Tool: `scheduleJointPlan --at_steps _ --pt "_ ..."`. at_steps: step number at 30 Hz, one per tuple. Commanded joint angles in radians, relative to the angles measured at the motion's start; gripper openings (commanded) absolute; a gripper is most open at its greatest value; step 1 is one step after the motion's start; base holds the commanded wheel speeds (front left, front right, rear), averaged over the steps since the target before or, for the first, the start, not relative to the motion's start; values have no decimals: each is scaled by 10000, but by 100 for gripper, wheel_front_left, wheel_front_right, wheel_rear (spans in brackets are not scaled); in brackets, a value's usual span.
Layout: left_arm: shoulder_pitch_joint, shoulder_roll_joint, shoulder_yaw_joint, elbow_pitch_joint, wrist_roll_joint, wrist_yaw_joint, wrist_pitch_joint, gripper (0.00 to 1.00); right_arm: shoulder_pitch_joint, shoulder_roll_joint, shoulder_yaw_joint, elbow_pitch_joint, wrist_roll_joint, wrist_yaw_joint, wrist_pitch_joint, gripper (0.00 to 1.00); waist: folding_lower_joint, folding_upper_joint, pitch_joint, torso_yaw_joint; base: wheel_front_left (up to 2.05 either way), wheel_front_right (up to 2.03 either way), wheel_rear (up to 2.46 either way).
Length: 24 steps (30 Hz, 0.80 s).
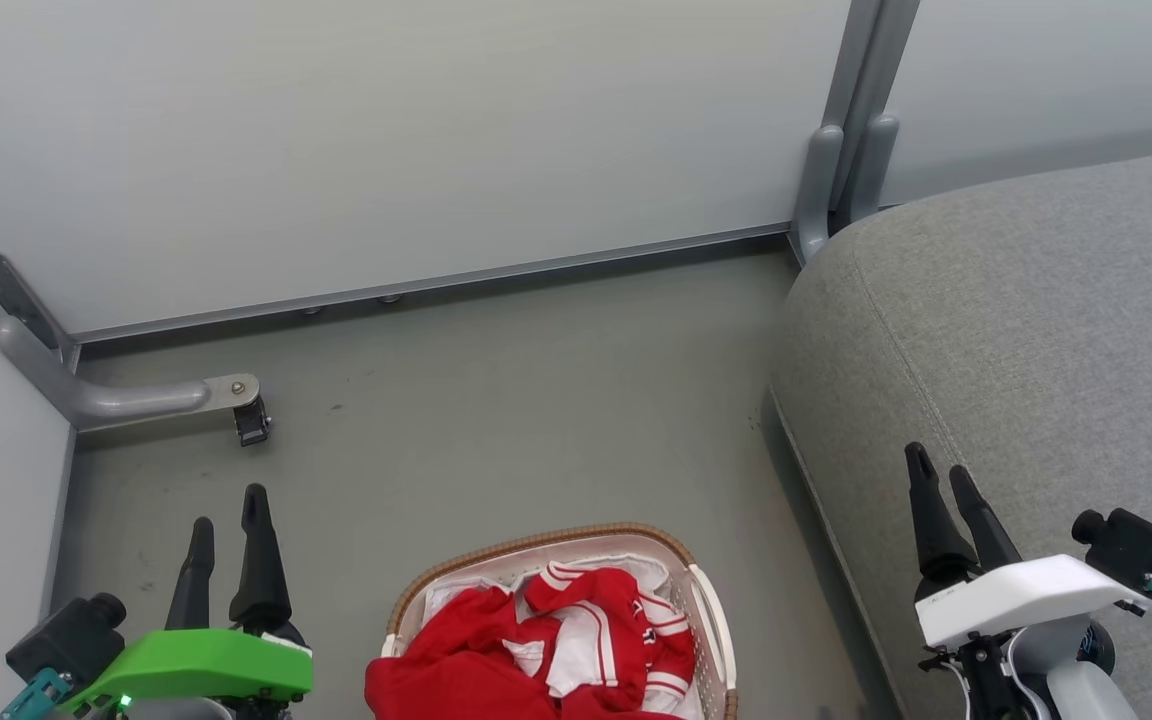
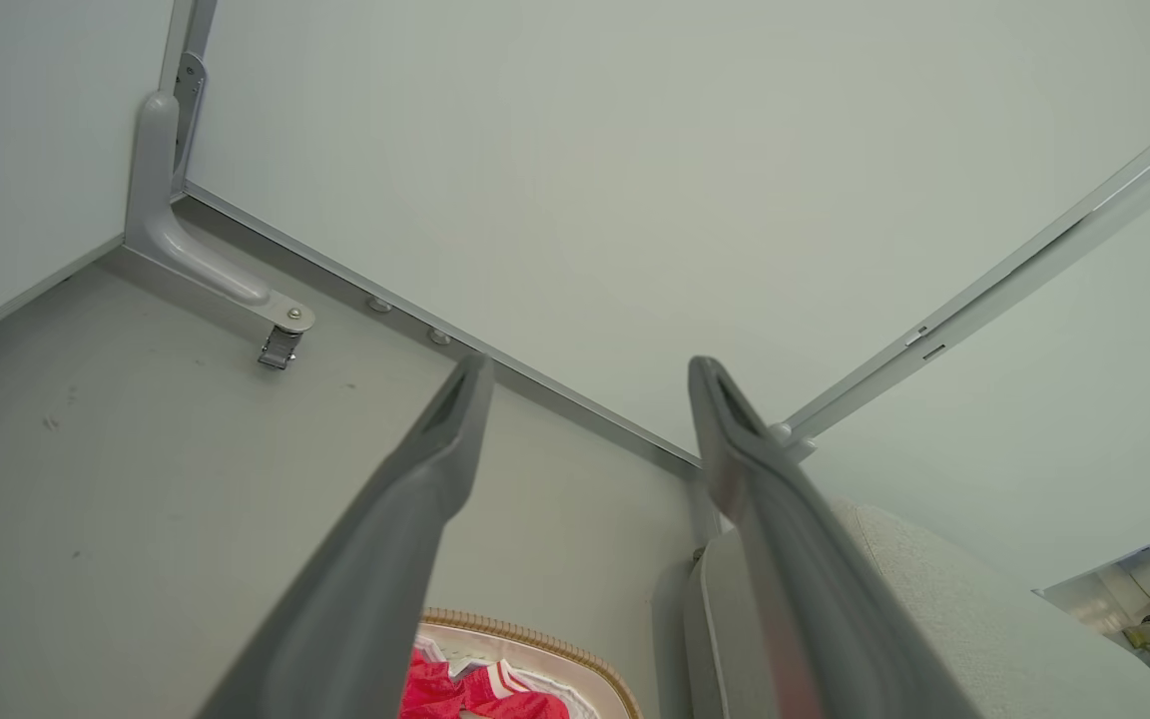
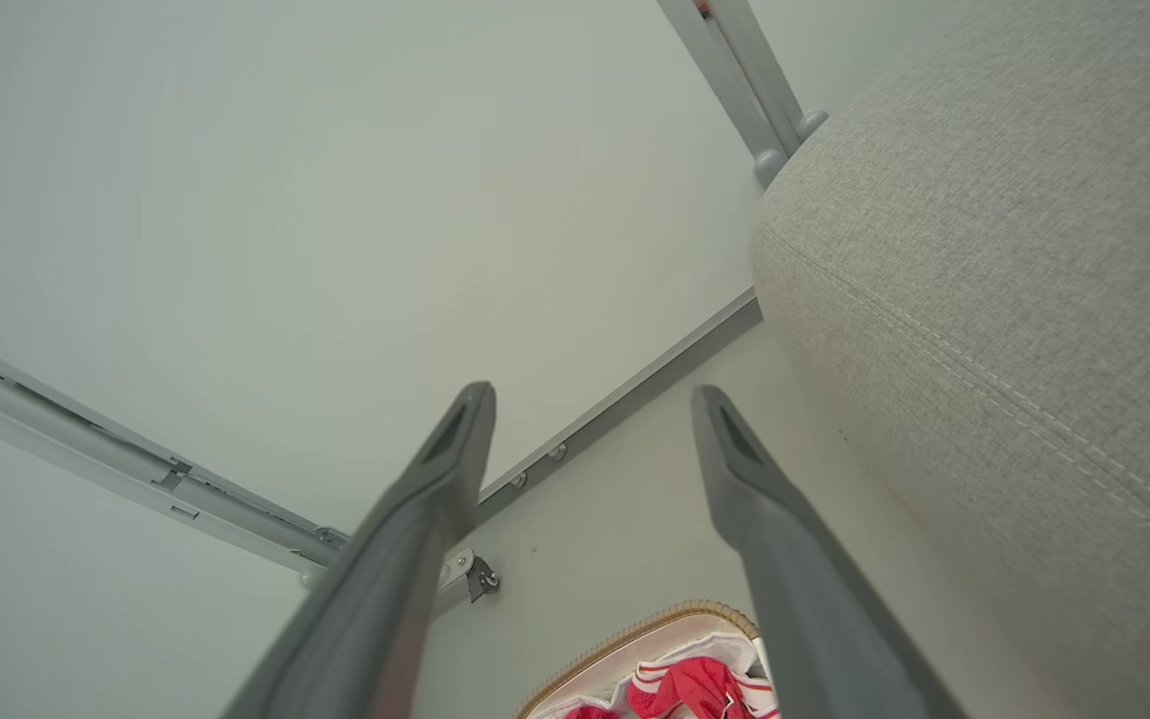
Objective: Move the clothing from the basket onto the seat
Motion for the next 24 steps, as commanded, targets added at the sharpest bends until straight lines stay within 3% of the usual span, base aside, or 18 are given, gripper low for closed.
scheduleJointPlan --at_steps 1,24 --pt "77 72 2 -73 234 26 -98 100 13 -71 35 -79 -343 2 -107 100 0 0 -2 6 0 0 0" --pt "387 92 -348 157 2375 130 -678 100 131 -98 266 -59 -2916 3 -692 100 0 0 -20 106 0 0 0"
